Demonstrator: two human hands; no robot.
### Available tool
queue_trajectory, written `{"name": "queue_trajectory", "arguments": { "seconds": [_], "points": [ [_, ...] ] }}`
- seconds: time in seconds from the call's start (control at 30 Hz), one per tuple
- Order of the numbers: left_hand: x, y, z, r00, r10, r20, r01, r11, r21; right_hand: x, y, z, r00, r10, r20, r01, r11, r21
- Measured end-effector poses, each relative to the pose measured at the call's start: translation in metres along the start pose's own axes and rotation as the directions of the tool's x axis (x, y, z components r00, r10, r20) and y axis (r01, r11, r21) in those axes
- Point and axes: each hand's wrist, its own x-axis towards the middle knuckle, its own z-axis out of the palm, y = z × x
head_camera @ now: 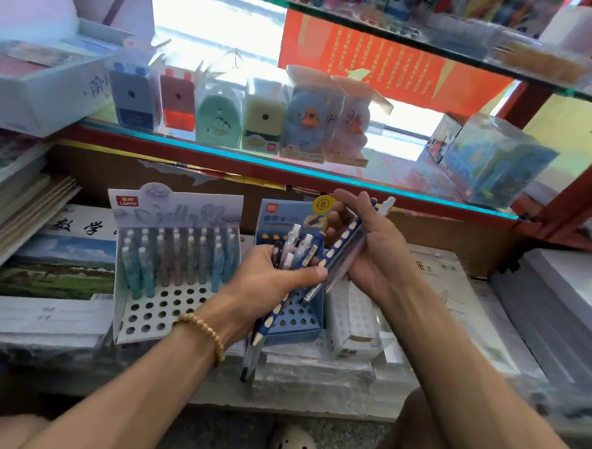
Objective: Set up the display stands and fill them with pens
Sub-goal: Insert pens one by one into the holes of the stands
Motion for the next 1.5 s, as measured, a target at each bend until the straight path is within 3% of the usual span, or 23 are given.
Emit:
{"name": "queue_trajectory", "arguments": {
  "seconds": [0.27, 0.5, 0.57, 0.7, 0.83, 0.97, 1.17, 1.4, 1.5],
  "points": [
    [0.000, 0.003, -0.005, 0.992, 0.017, -0.123, -0.019, 1.000, -0.017, -0.004, -0.007, -0.008, 0.973, -0.074, -0.218, 0.044, 0.989, -0.142],
    [0.000, 0.000, -0.004, 0.987, 0.002, -0.161, -0.012, 0.998, -0.064, -0.015, 0.001, 0.000, 0.994, -0.028, -0.103, 0.003, 0.973, -0.232],
    [0.001, 0.000, -0.003, 0.986, 0.008, -0.165, -0.019, 0.998, -0.067, -0.015, -0.002, 0.001, 0.992, -0.056, -0.117, 0.023, 0.963, -0.268],
    [0.003, 0.000, -0.013, 0.976, 0.041, -0.213, -0.041, 0.999, 0.000, -0.010, -0.017, -0.002, 0.963, -0.155, -0.221, 0.126, 0.982, -0.139],
    [0.000, 0.003, -0.025, 0.977, 0.036, -0.211, -0.034, 0.999, 0.013, -0.005, -0.023, -0.002, 0.944, -0.272, -0.188, 0.168, 0.885, -0.434],
    [-0.002, 0.008, -0.025, 0.985, 0.045, -0.165, -0.038, 0.998, 0.046, -0.007, -0.020, 0.001, 0.962, -0.253, -0.106, 0.144, 0.794, -0.590],
    [-0.003, 0.007, -0.031, 0.985, 0.065, -0.163, -0.041, 0.988, 0.147, -0.008, -0.015, 0.003, 0.982, -0.175, -0.068, 0.116, 0.853, -0.509],
    [-0.005, 0.000, -0.046, 0.977, 0.004, -0.214, 0.022, 0.992, 0.120, -0.007, 0.000, 0.003, 0.998, -0.057, 0.010, 0.057, 0.921, -0.384],
    [-0.006, 0.000, -0.052, 0.967, 0.003, -0.253, 0.040, 0.985, 0.166, -0.009, -0.002, 0.007, 0.996, -0.084, 0.028, 0.088, 0.912, -0.400]
  ]
}}
